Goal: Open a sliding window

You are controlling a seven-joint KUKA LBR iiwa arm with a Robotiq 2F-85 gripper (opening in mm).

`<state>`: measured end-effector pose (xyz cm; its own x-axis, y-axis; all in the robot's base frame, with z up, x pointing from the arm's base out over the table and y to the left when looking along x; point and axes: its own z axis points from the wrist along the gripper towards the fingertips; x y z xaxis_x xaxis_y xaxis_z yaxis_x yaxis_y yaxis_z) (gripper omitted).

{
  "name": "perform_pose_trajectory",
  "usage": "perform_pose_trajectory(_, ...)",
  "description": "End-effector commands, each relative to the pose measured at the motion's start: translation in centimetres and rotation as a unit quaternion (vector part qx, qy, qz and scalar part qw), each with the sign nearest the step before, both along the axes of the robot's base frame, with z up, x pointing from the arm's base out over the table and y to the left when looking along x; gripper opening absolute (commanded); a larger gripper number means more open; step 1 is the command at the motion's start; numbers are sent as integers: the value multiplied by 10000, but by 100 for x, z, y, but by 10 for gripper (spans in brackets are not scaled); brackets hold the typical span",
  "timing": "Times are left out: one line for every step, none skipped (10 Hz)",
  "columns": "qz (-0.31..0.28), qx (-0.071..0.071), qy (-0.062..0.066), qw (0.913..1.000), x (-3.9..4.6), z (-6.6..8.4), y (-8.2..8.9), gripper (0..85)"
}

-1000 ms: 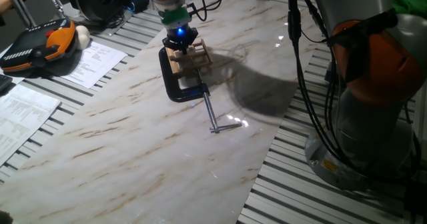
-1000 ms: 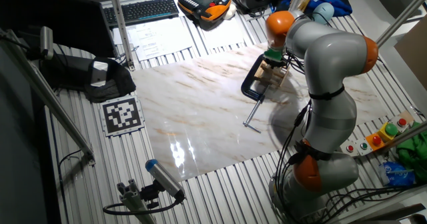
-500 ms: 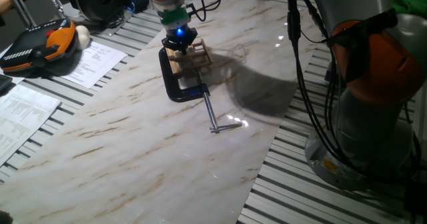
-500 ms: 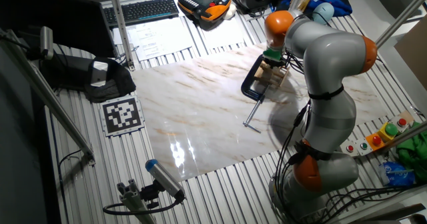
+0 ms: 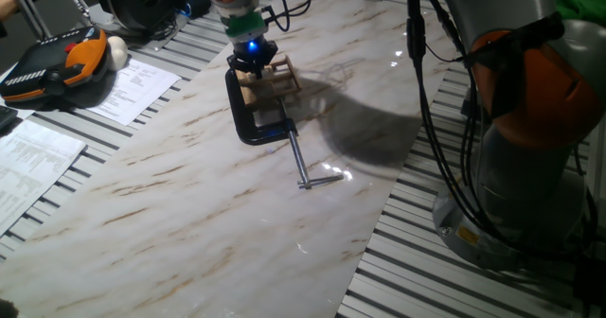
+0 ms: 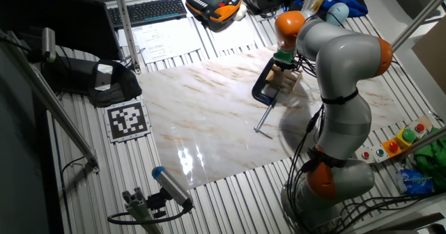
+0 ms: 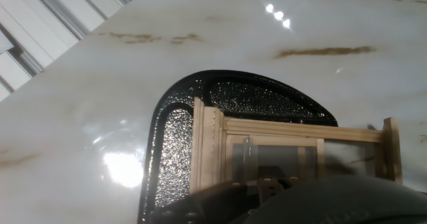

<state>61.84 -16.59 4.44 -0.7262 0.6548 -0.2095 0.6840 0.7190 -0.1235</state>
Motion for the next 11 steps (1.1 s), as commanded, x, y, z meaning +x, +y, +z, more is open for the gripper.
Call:
perform_pose_trajectory(-3,-2,-2,10000,2,-1,0,0)
perform_pose_trajectory(-3,-2,-2,10000,5,-7,5,0)
perform_pose_trajectory(-11,-1,-4,10000,7,-10,7,0)
perform_pose_trajectory(-11,6,-4,10000,12,-16,9,0)
perform_pose_trajectory(-9,-1,-11,10000,19,-14,12,0)
perform_pose_trajectory(-9,-9,-11,10000,27,-8,19,0)
perform_pose_trajectory(-9,-9,-11,10000,32,-9,26,0)
perform_pose_trajectory(-9,-1,-11,10000,37,-12,32,0)
perform_pose_trajectory(-9,-1,-11,10000,40,-11,35,0)
perform_pose_trajectory(-11,-1,-4,10000,44,-11,38,0)
perform_pose_trajectory(-11,6,-4,10000,49,-16,42,0)
